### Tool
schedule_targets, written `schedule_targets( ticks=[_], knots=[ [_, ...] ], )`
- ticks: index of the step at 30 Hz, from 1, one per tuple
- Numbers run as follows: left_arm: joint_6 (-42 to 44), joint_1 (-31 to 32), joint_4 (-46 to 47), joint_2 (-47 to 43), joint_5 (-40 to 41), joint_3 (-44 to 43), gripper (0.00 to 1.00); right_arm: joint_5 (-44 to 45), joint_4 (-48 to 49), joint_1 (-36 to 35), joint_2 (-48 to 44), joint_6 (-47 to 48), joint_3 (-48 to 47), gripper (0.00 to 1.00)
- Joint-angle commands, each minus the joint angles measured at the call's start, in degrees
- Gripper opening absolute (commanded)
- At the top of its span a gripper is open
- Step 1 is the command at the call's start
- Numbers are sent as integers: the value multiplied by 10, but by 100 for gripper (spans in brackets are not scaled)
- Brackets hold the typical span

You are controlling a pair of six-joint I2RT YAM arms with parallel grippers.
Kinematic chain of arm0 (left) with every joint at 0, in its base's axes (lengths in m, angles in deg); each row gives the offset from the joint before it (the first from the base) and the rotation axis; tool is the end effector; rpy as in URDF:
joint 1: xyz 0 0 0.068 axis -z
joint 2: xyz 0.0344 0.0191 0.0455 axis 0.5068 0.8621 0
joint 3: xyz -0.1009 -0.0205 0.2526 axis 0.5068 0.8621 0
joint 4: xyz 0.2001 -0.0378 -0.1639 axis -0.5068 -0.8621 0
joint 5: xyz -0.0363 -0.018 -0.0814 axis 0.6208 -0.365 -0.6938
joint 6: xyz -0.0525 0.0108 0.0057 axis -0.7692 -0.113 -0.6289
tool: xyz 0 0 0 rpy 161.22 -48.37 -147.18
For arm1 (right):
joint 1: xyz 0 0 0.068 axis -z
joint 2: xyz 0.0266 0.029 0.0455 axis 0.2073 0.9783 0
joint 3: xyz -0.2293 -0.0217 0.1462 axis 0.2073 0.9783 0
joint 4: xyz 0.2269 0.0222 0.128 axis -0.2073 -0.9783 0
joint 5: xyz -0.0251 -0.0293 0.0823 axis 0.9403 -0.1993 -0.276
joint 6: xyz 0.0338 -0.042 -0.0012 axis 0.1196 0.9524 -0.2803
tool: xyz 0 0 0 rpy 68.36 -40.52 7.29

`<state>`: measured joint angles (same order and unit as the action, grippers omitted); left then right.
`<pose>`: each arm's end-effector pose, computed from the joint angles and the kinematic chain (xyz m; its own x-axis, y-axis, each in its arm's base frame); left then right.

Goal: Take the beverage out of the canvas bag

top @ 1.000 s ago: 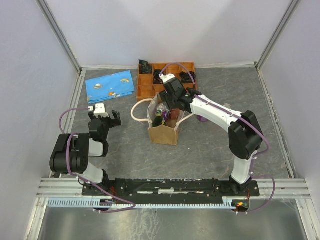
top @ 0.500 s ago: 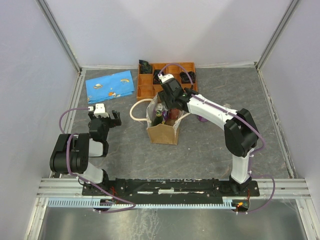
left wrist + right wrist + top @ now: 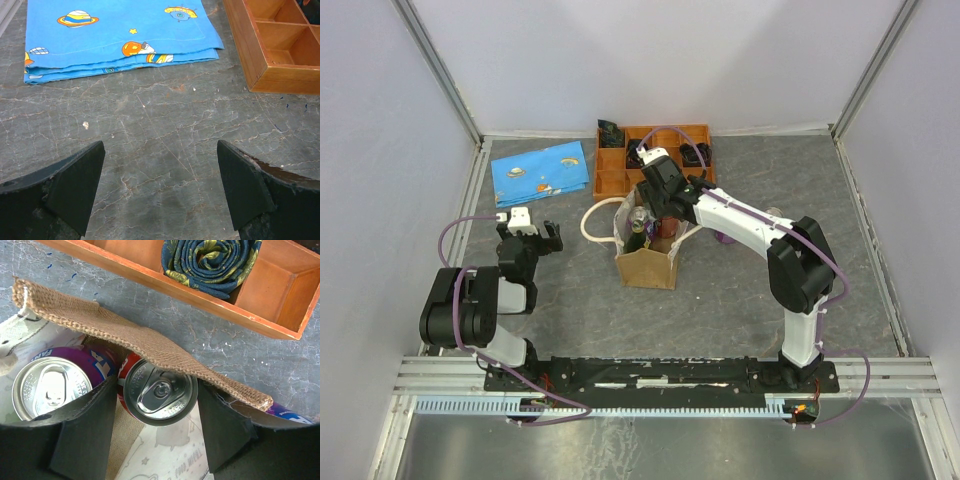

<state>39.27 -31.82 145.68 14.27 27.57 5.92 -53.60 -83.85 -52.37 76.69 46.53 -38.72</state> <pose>0.2397 0.0048 0.1411 -0.1466 -0.0650 -0.9871 -0.0055 0.9979 -0.0649 0.3382 0.2723 0.2485 -0.6480 -0.2778 -0.7092 -0.3054 0.9477 -0.0922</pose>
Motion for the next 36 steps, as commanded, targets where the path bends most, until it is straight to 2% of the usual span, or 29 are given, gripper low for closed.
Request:
schedule_targets(
  ticks=[1, 9, 13, 17, 20, 22, 23, 25, 26, 31, 36],
  knots=[
    [20, 2, 21, -2, 6, -3, 99, 0, -36, 2, 37, -14, 13, 68],
    [20, 2, 21, -3, 6, -3, 99, 8, -50, 2, 38, -22, 27, 78],
    [20, 2, 22, -2, 5, -3, 99, 14, -52, 2, 33, -22, 34, 79],
    [21, 2, 22, -2, 6, -3, 99, 19, -46, 1, 29, -22, 42, 75],
    [20, 2, 22, -3, 5, -3, 99, 21, -43, 1, 34, -19, 40, 67],
    [21, 2, 22, -3, 5, -3, 99, 21, -43, 2, 39, -17, 37, 53],
    [21, 2, 22, -3, 6, -3, 99, 23, -43, 2, 41, -16, 35, 42],
    [20, 2, 22, -3, 5, -3, 99, 27, -46, 2, 43, -15, 30, 9],
    [20, 2, 22, -3, 5, -3, 99, 31, -49, 2, 42, -15, 26, 0],
    [20, 2, 22, -3, 6, -3, 99, 36, -38, 1, 7, 2, 24, 0],
    [20, 2, 22, -3, 6, -3, 99, 38, -5, 1, -68, 28, 17, 0]
  ],
)
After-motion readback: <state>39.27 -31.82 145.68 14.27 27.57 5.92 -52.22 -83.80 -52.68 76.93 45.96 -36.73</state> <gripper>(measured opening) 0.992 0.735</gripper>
